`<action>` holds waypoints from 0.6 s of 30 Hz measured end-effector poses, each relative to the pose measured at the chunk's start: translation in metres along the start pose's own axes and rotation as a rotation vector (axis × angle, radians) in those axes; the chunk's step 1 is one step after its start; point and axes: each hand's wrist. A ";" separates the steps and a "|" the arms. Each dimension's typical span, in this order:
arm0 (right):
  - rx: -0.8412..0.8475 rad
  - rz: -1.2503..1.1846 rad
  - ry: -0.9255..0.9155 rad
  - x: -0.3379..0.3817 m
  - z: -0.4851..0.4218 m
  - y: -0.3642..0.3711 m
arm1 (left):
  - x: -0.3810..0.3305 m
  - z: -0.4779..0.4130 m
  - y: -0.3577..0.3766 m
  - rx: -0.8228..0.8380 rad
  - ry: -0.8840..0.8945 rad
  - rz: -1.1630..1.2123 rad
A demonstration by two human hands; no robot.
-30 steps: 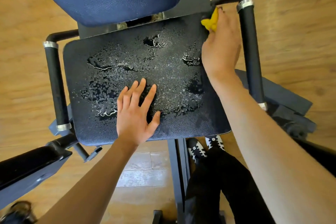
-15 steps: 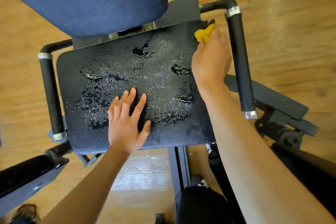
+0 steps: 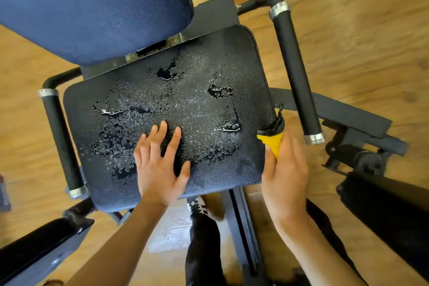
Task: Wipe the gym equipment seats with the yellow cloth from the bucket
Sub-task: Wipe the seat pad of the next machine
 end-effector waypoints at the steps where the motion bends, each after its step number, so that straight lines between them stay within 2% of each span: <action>1: -0.001 0.020 -0.023 0.004 -0.010 0.002 | -0.001 -0.001 0.000 0.004 0.001 -0.011; 7: -0.013 0.099 -0.085 0.075 -0.141 0.028 | -0.004 -0.002 0.000 0.002 -0.016 -0.028; 10: -0.016 0.108 -0.038 0.103 -0.180 0.027 | -0.001 -0.003 -0.001 -0.011 -0.002 -0.022; 13: -0.024 0.058 -0.053 0.096 -0.160 0.020 | 0.000 -0.003 0.000 -0.013 -0.002 -0.033; 18: -0.092 0.032 0.003 0.031 -0.035 0.011 | 0.002 0.000 0.001 -0.032 0.013 -0.003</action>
Point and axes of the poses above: each hand's wrist, its own z-axis away from the middle knuckle, its own y-axis out of the palm, x = y × z
